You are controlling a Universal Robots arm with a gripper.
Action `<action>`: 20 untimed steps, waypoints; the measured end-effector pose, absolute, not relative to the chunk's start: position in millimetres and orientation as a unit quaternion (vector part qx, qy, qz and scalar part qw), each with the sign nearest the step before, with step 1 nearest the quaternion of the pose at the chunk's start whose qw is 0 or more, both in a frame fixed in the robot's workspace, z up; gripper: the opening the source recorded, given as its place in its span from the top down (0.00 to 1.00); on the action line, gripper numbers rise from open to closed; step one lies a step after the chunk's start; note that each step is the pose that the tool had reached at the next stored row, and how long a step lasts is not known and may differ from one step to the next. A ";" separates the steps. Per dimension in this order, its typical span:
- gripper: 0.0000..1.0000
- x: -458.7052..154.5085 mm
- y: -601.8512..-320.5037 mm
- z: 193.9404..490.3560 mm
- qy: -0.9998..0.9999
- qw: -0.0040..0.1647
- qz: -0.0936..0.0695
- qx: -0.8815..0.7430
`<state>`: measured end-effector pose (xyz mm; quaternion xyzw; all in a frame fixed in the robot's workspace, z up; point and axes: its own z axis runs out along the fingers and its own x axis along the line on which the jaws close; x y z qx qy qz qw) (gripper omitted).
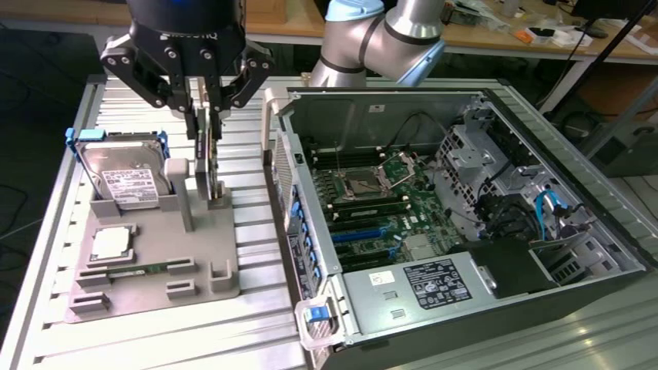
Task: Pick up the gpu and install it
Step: 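Pick up the gpu and move the gpu toward the slot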
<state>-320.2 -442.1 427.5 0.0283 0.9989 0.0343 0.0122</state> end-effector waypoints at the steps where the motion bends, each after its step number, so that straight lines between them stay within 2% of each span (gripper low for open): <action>1: 0.73 -320.2 -442.1 427.7 0.999 0.012 0.034 0.028; 20: 0.73 -320.2 -442.1 441.4 0.999 0.012 0.034 0.028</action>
